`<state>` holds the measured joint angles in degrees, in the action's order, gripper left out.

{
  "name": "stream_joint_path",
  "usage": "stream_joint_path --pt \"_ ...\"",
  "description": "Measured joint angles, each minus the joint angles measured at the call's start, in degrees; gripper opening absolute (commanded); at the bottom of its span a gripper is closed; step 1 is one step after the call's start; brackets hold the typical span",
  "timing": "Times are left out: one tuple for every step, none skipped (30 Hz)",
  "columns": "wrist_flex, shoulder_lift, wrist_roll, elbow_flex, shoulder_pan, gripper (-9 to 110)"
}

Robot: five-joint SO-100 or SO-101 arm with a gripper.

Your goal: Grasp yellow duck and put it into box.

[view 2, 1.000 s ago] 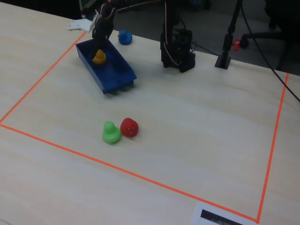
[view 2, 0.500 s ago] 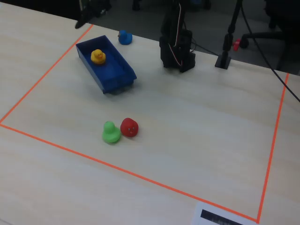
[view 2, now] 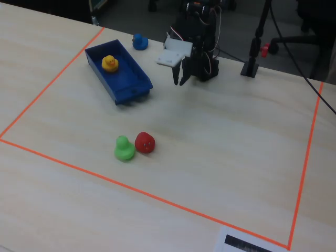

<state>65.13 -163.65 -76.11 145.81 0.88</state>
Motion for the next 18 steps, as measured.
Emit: stream_joint_path --pt "0.2 -3.8 -1.9 4.7 1.1 0" --pt "0.2 -6.4 -3.3 8.2 1.7 0" --pt "0.2 -9.0 -4.4 11.8 1.8 0" --pt "0.2 -11.3 -5.3 15.4 1.8 0" --pt "0.2 -13.2 -6.0 18.7 1.8 0" --pt "0.2 -14.9 -6.4 21.4 2.1 0" --pt "0.5 -16.7 -6.6 23.9 2.4 0" --pt "0.8 -18.2 -6.7 26.0 2.6 0" --pt "1.1 -19.2 -6.7 27.6 2.9 0" --pt "1.1 -19.8 -6.7 28.7 3.1 0" --pt "1.1 -20.1 -6.7 29.4 3.2 0" --pt "1.1 -20.3 -6.7 30.1 3.3 0" --pt "1.1 -20.6 -6.7 30.9 3.3 0" --pt "1.1 -20.9 -6.7 31.6 3.3 0" --pt "1.4 -21.5 -6.7 32.3 3.3 0" --pt "1.8 -22.0 -6.7 32.6 3.2 0" --pt "2.5 -22.4 -6.7 32.7 3.2 0" --pt "3.3 -22.9 -6.7 32.7 3.2 0"
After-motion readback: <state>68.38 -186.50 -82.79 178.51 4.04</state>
